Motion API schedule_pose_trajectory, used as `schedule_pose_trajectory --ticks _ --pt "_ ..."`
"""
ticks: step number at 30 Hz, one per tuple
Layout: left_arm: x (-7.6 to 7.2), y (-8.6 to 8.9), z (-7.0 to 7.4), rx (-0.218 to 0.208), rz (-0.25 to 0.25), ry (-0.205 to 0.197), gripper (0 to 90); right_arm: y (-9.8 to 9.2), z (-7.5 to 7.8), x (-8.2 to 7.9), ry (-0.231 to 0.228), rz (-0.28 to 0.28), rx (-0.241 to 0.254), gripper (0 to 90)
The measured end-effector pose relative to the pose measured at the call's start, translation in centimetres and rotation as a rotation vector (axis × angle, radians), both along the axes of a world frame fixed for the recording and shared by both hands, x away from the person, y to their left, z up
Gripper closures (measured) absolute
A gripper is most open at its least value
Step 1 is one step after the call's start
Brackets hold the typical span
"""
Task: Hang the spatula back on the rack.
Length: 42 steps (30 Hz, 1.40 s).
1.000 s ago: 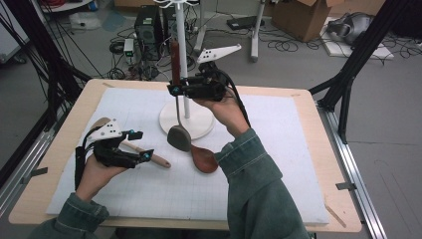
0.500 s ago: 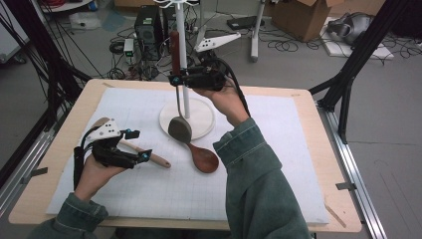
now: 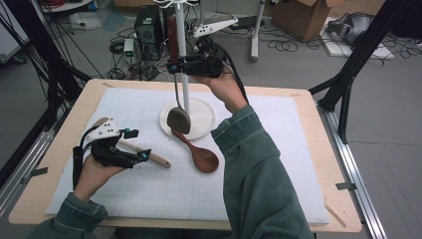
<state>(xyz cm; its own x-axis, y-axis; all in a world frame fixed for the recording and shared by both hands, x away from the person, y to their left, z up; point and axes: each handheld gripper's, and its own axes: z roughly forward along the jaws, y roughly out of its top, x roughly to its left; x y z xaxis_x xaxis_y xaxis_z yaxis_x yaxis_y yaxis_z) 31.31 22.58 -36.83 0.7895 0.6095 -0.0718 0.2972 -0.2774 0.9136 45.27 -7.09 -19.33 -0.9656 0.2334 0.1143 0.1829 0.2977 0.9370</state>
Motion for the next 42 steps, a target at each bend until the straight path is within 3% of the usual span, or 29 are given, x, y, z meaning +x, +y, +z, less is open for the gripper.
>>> schedule_pose_trajectory --ticks 11,15,32,42 --pt "0.1 0.1 0.0 -0.004 0.000 0.003 12.7 0.0 1.9 1.9 0.005 0.009 0.001 73.4" --pt "0.1 0.1 0.0 -0.009 0.001 0.002 12.8 0.1 2.3 2.7 0.028 0.021 0.004 73.4" --pt "0.1 0.1 0.0 -0.009 -0.008 0.002 12.9 -0.4 1.7 4.3 0.082 0.011 0.015 73.3" --pt "0.1 0.0 0.1 -0.007 -0.012 0.001 12.9 -0.6 1.4 4.8 0.084 0.008 0.026 73.3"
